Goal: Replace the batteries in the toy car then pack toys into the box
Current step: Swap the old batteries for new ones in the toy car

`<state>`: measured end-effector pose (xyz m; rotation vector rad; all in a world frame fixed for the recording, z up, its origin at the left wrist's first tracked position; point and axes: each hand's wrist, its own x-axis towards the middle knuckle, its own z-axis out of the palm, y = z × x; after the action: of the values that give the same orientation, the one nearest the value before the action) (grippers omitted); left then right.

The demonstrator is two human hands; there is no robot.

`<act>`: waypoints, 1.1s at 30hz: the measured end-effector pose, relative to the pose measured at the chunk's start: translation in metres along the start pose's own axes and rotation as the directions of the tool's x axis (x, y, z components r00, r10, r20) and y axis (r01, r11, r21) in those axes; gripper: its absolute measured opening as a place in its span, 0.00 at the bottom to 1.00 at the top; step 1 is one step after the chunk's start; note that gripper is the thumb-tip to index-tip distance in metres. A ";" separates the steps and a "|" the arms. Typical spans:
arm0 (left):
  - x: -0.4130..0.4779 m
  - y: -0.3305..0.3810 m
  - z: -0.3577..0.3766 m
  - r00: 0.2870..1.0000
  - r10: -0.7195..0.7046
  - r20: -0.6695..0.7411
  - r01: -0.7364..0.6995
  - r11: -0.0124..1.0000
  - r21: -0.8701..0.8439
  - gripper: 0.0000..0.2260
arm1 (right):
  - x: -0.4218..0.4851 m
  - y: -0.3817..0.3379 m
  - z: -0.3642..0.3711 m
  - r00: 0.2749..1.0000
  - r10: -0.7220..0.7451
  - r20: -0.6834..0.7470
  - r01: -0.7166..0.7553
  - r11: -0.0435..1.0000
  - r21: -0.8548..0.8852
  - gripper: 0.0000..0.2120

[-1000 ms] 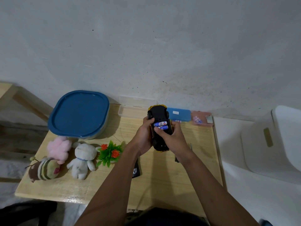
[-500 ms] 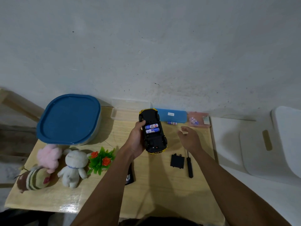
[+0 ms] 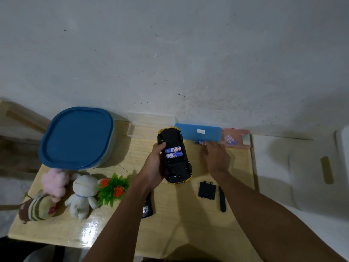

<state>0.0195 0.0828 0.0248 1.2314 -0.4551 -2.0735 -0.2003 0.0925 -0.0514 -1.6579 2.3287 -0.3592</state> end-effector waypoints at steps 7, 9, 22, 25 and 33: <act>0.000 0.001 0.002 1.000 -0.002 -0.003 0.002 1.000 -0.014 0.19 | 0.009 0.007 0.008 0.997 -0.039 0.059 0.029 0.987 0.159 0.11; 0.000 0.001 0.000 1.000 -0.005 0.000 0.005 1.000 -0.015 0.21 | 0.005 0.006 0.006 0.997 0.005 0.081 -0.034 0.933 0.357 0.10; -0.002 0.012 -0.001 1.000 0.008 0.014 -0.007 1.000 -0.018 0.23 | -0.077 -0.058 -0.090 0.993 0.117 0.024 -0.074 0.445 0.892 0.08; -0.004 0.008 0.004 1.000 0.019 0.019 -0.019 1.000 0.018 0.25 | -0.086 -0.080 -0.098 0.999 0.022 0.025 -0.032 0.491 0.871 0.08; -0.013 0.005 0.011 0.997 0.034 0.070 -0.035 0.999 0.005 0.23 | -0.099 -0.099 -0.090 0.982 0.121 -0.144 0.027 0.667 0.745 0.05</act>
<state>0.0161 0.0879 0.0419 1.1494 -0.5121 -2.0928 -0.1127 0.1593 0.0736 -1.1614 1.8873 -1.3066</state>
